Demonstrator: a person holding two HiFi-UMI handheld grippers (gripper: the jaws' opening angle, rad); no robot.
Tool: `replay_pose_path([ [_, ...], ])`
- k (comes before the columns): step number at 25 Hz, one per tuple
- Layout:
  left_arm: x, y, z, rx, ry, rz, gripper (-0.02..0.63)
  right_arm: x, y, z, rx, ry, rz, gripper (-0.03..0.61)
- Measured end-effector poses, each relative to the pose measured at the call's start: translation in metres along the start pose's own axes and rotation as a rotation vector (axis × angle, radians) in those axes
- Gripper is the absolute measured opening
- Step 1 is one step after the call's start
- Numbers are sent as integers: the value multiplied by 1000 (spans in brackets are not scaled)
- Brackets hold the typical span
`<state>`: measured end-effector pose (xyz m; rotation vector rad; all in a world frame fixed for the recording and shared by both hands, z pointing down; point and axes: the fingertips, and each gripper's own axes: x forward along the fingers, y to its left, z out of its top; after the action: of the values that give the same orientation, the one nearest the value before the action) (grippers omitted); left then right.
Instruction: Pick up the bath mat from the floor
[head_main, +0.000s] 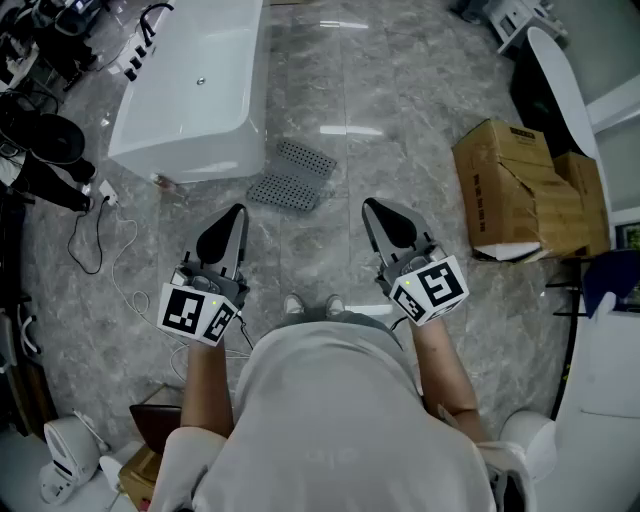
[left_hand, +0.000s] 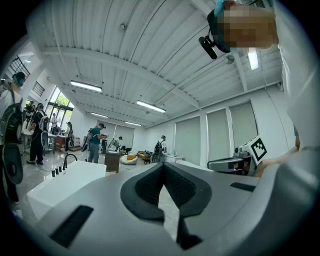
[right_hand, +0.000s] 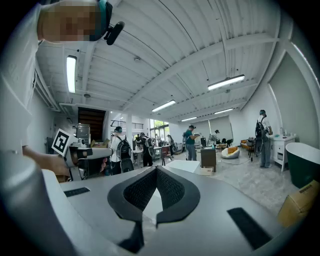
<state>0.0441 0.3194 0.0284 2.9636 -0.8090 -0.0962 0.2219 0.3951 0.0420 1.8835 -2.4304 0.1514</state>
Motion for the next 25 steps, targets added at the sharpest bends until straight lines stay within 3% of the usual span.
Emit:
replay_pose_path([
  [11,-23,70,3,5,-47,2,14,45,21,25,-23,-120,-65,26],
  [15,-22,87,0,0,-44,14,15,57,14,16,-7,-101,-87,26],
  [20,-1,107,-17,-4,-13,35,14,83,-9,-5,32,-71,-82,26],
  [25,51,131,-25,-12,26,67,15,125,-61,-9,70,-54,-58,26],
])
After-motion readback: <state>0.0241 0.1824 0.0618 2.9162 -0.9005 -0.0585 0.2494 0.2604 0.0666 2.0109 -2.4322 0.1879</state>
